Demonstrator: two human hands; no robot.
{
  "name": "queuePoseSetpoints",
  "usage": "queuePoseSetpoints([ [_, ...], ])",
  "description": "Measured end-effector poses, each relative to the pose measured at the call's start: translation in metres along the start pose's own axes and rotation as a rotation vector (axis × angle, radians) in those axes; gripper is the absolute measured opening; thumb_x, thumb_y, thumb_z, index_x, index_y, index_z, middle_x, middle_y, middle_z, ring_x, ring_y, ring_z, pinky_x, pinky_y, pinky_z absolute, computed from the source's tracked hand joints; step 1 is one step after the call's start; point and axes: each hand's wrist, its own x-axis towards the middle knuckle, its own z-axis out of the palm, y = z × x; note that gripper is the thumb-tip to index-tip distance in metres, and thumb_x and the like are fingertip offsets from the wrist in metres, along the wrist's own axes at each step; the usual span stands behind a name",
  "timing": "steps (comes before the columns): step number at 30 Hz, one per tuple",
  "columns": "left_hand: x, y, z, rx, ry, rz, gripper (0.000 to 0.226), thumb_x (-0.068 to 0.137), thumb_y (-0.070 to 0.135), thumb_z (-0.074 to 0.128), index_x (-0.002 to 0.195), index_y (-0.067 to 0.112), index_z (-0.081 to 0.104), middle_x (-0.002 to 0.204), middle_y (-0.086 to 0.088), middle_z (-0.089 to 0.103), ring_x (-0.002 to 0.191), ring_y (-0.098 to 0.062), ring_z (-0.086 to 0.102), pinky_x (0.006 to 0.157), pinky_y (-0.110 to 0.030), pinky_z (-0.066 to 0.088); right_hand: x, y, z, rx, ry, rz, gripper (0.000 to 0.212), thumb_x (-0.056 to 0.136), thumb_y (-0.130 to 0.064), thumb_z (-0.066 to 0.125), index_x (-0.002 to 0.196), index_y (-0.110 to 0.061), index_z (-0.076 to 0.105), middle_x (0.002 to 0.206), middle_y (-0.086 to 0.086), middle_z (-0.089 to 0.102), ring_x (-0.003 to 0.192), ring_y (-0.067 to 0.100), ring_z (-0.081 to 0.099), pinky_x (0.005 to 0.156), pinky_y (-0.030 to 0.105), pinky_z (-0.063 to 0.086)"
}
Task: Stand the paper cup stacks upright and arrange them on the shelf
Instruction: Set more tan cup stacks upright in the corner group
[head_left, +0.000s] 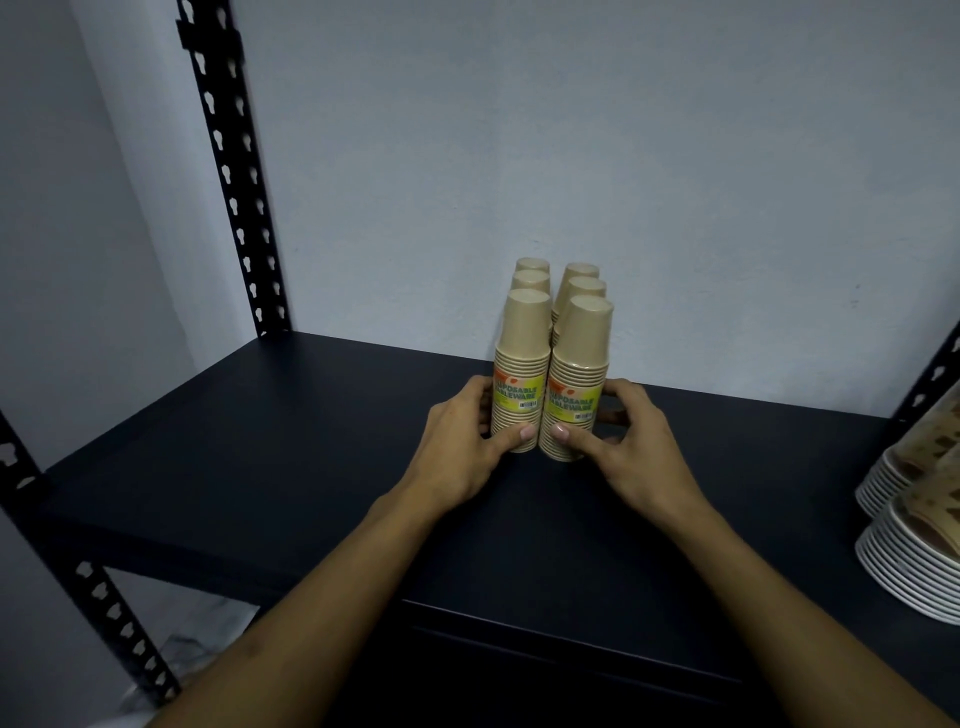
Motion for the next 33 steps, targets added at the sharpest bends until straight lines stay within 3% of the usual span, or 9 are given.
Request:
queuePoseSetpoints([
  [12, -0.002, 0.002, 0.0, 0.01, 0.003, -0.039, 0.062, 0.082, 0.033, 0.083, 0.134, 0.016, 0.056, 0.123, 0.002, 0.071, 0.109, -0.008, 0.069, 0.097, -0.028, 0.057, -0.002, -0.001, 0.001, 0.016, -0.015, 0.013, 0.065, 0.084, -0.03, 0.082, 0.141, -0.023, 0.052, 0.141, -0.003, 0.056, 0.123, 0.009, 0.056, 0.096, 0.026, 0.052],
  [16, -0.003, 0.005, 0.0, 0.039, -0.001, -0.062, 0.061, 0.081, 0.034, 0.083, 0.132, 0.016, 0.056, 0.123, 0.002, 0.071, 0.106, -0.006, 0.068, 0.088, -0.014, 0.054, -0.003, -0.003, 0.001, 0.006, -0.025, 0.024, 0.066, 0.084, -0.03, 0.081, 0.142, -0.023, 0.05, 0.143, -0.003, 0.055, 0.12, 0.006, 0.054, 0.09, 0.017, 0.048],
  [19, -0.006, 0.008, -0.002, 0.104, -0.026, -0.086, 0.066, 0.08, 0.041, 0.083, 0.135, 0.018, 0.053, 0.129, 0.003, 0.067, 0.109, -0.004, 0.063, 0.083, -0.007, 0.048, -0.009, -0.007, 0.0, 0.003, -0.048, 0.074, 0.076, 0.079, -0.036, 0.085, 0.144, -0.024, 0.046, 0.146, -0.002, 0.054, 0.126, 0.009, 0.054, 0.103, 0.031, 0.05],
  [22, -0.019, 0.01, -0.003, 0.346, -0.053, -0.149, 0.09, 0.078, 0.06, 0.077, 0.148, 0.018, 0.039, 0.147, -0.002, 0.051, 0.133, -0.018, 0.051, 0.105, -0.031, 0.048, -0.02, -0.012, -0.004, -0.195, -0.008, 0.151, 0.095, 0.073, -0.055, 0.084, 0.15, -0.026, 0.036, 0.154, -0.003, 0.047, 0.141, 0.019, 0.045, 0.118, 0.047, 0.031],
  [24, -0.036, 0.013, -0.002, 0.581, -0.07, -0.208, 0.096, 0.086, 0.07, 0.058, 0.156, 0.013, 0.026, 0.16, -0.007, 0.036, 0.148, -0.025, 0.034, 0.12, -0.041, 0.032, -0.032, -0.015, -0.009, -0.367, 0.013, 0.227, 0.103, 0.076, -0.06, 0.079, 0.155, -0.025, 0.025, 0.158, -0.001, 0.042, 0.146, 0.022, 0.038, 0.119, 0.049, 0.022],
  [26, -0.055, 0.016, -0.001, 0.684, -0.102, -0.236, 0.093, 0.093, 0.073, 0.039, 0.159, 0.011, 0.02, 0.167, -0.009, 0.022, 0.156, -0.025, 0.016, 0.127, -0.042, 0.015, -0.048, -0.018, -0.013, -0.546, 0.005, 0.265, 0.093, 0.085, -0.062, 0.068, 0.156, -0.022, 0.025, 0.156, 0.002, 0.044, 0.145, 0.023, 0.038, 0.118, 0.048, 0.022],
  [28, -0.07, 0.019, -0.001, 0.731, -0.16, -0.25, 0.089, 0.096, 0.072, 0.026, 0.162, 0.013, 0.014, 0.171, -0.008, 0.01, 0.158, -0.024, 0.004, 0.128, -0.042, 0.006, -0.064, -0.02, -0.016, -0.722, -0.028, 0.235, 0.069, 0.095, -0.064, 0.05, 0.148, -0.021, 0.04, 0.15, 0.001, 0.049, 0.142, 0.02, 0.04, 0.116, 0.047, 0.025],
  [30, -0.082, 0.024, -0.003, 0.762, -0.204, -0.245, 0.086, 0.098, 0.07, 0.02, 0.162, 0.015, 0.01, 0.171, -0.006, 0.004, 0.158, -0.023, -0.001, 0.128, -0.042, 0.002, -0.08, -0.023, -0.019, -0.793, -0.067, 0.198, 0.057, 0.1, -0.061, 0.038, 0.141, -0.022, 0.049, 0.151, -0.001, 0.049, 0.144, 0.019, 0.038, 0.116, 0.047, 0.025],
  [33, -0.096, 0.028, -0.006, 0.773, -0.22, -0.214, 0.082, 0.099, 0.068, 0.019, 0.163, 0.017, 0.011, 0.171, -0.006, 0.005, 0.158, -0.023, -0.001, 0.128, -0.043, 0.002, -0.101, -0.028, -0.028, -0.807, -0.118, 0.181, 0.058, 0.103, -0.059, 0.032, 0.148, -0.024, 0.044, 0.162, -0.001, 0.038, 0.153, 0.018, 0.026, 0.12, 0.047, 0.02],
])
